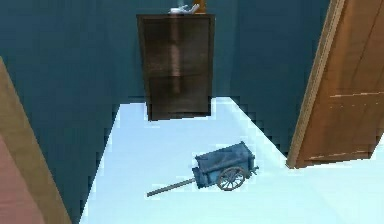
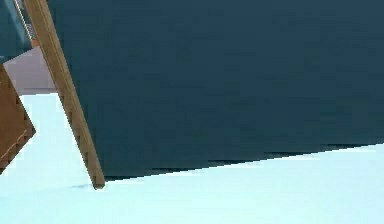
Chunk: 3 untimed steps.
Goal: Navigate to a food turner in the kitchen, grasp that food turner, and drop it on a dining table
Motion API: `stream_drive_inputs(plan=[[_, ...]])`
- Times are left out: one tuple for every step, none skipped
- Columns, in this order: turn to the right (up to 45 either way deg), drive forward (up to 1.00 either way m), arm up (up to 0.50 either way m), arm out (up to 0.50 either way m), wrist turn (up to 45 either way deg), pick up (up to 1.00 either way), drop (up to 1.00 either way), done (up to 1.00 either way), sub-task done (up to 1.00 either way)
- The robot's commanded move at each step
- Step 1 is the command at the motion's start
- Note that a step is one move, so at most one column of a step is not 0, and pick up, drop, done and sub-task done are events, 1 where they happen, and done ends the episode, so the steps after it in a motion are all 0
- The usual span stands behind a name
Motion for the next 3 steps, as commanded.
stream_drive_inputs(plan=[[0.0, 0.25, 0.00, 0.00, 0.0, 0.00, 0.00, 0.00, 0.00], [-45.0, 0.00, 0.00, 0.00, 0.0, 0.00, 0.00, 0.00, 0.00], [-30.0, 0.00, 0.00, 0.00, 0.0, 0.00, 0.00, 0.00, 0.00]])
